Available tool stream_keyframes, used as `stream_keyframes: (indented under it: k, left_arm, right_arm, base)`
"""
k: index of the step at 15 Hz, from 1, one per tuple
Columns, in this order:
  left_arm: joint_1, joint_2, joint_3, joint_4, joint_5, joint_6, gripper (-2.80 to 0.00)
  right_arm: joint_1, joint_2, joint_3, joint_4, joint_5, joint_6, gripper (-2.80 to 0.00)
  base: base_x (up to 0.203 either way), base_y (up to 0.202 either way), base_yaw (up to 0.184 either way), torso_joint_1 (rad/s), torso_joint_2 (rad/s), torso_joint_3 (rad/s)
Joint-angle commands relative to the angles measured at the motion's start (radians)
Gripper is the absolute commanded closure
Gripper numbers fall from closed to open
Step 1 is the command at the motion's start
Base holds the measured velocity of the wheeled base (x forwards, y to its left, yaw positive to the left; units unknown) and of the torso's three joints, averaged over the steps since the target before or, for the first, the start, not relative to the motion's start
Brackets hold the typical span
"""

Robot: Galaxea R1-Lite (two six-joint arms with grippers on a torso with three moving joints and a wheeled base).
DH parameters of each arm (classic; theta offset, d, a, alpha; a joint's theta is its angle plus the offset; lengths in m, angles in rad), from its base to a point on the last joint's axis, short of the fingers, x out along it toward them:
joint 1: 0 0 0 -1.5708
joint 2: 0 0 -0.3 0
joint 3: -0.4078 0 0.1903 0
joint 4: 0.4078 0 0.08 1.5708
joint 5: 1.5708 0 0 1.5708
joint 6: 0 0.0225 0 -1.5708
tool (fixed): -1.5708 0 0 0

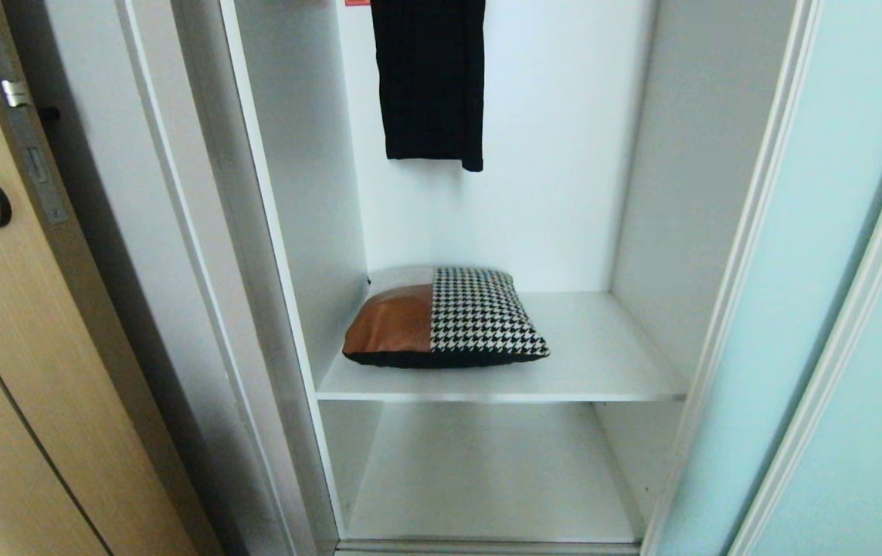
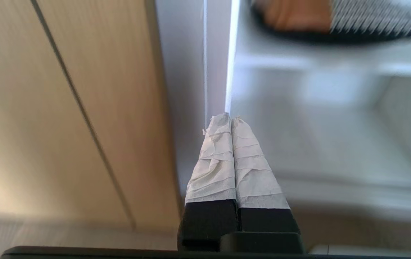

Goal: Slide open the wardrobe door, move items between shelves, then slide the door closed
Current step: Close the door

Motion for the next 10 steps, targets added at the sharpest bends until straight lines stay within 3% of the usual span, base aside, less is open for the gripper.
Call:
stream_keyframes:
  k: [1,5,10]
  left_arm:
    - [-0.011,-0.116,0.001,0.001,0.001,0.0,0.0]
    - [-0.014,-0.122,0.002,0.002,0.001,-0.001,0.0]
    - [-0.014,-0.122,0.002,0.002,0.001,-0.001,0.0]
  right_arm:
    - [-0.001,-0.006,0.004,0.003,0.001,0.001,0.0]
    - [-0.009,0.002,-0.02,0.003,-0.021,-0.001,0.0]
    - [-0.021,0.028,-0.125,0.004,-0.144,-0.008,0.0]
  base:
    - [0.0,0.0,0.0,0.0,0.0,0.0]
    - [0.0,0.0,0.0,0.0,0.0,0.0]
    - [0.0,0.0,0.0,0.0,0.0,0.0]
